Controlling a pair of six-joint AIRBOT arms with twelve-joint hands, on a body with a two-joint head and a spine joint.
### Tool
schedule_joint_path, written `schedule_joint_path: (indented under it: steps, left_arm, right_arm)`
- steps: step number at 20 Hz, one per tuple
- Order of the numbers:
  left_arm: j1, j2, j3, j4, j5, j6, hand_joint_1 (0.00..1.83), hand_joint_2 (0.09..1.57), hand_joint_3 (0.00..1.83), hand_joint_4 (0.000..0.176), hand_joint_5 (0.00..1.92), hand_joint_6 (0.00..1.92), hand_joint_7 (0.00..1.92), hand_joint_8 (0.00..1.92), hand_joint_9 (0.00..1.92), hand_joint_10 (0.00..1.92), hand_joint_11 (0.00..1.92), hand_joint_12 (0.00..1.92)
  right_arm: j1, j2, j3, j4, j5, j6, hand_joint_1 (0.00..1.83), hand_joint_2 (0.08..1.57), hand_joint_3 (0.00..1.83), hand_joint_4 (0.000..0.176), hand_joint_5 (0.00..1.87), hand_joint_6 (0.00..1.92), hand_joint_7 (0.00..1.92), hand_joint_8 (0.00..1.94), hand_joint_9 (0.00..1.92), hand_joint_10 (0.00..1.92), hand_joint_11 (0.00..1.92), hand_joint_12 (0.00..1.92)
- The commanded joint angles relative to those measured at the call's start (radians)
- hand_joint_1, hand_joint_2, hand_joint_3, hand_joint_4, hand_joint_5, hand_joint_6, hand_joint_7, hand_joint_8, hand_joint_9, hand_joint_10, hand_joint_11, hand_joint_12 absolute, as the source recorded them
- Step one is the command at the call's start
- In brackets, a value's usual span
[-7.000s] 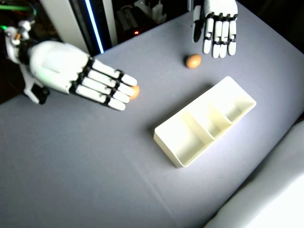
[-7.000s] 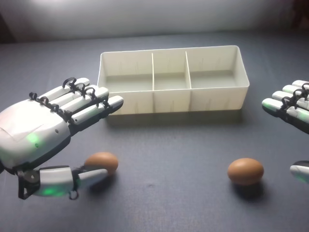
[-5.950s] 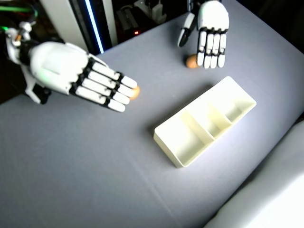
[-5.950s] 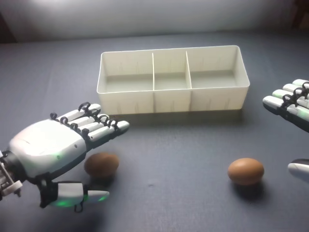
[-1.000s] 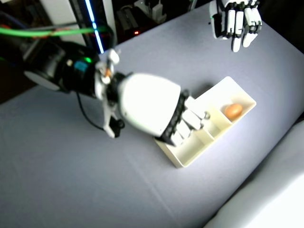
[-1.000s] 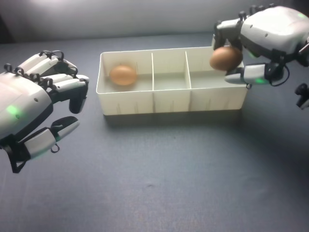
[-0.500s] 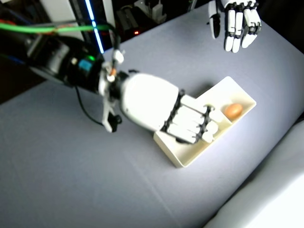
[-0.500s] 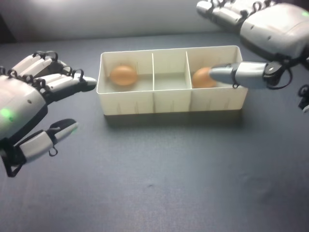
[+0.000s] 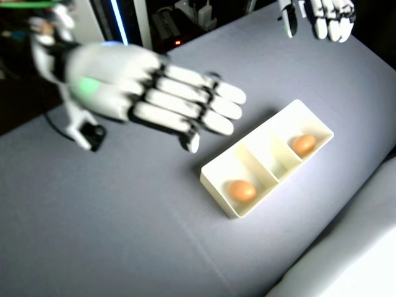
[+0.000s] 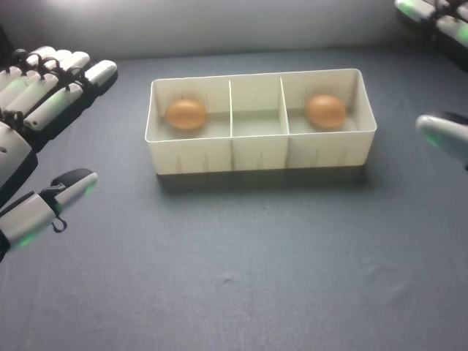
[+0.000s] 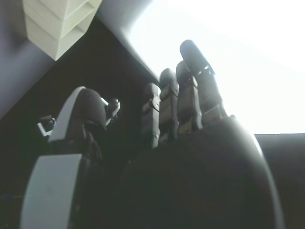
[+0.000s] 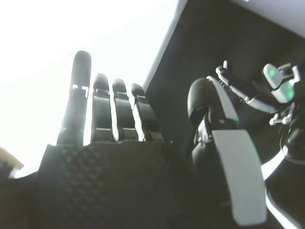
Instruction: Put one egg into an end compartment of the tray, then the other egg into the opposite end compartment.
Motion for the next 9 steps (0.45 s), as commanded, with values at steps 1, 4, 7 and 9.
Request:
schedule_joint_path:
  steps: [1,4,7,9]
  left_arm:
    - [-0.007,0.016,0.0,-0.011,-0.16,0.001,0.39,1.42,0.0,0.102,0.0,0.0,0.0,0.0,0.0,0.0,0.0,0.0]
    - [-0.005,0.02,-0.008,-0.011,-0.211,0.001,0.13,1.37,0.0,0.153,0.0,0.0,0.0,0.0,0.0,0.0,0.0,0.0]
    - [0.015,0.052,-0.029,-0.011,-0.278,0.01,0.0,1.21,0.0,0.119,0.0,0.0,0.0,0.0,0.0,0.0,0.0,0.0]
    - [0.024,0.072,-0.044,-0.011,-0.308,0.021,0.1,1.25,0.0,0.171,0.0,0.0,0.0,0.0,0.0,0.0,0.0,0.0]
  right_arm:
    - [-0.002,0.017,-0.008,-0.005,0.21,0.009,0.34,1.42,0.02,0.047,0.0,0.0,0.0,0.0,0.0,0.0,0.0,0.0]
    - [-0.101,0.059,-0.05,0.012,0.349,0.018,0.23,1.38,0.0,0.053,0.0,0.0,0.0,0.0,0.0,0.0,0.0,0.0]
    - [-0.161,0.081,-0.053,0.034,0.432,0.06,0.07,1.34,0.0,0.0,0.0,0.0,0.0,0.0,0.0,0.0,0.0,0.0]
    - [-0.178,0.103,-0.067,0.033,0.497,0.072,0.1,1.35,0.0,0.0,0.0,0.0,0.0,0.0,0.0,0.0,0.0,0.0]
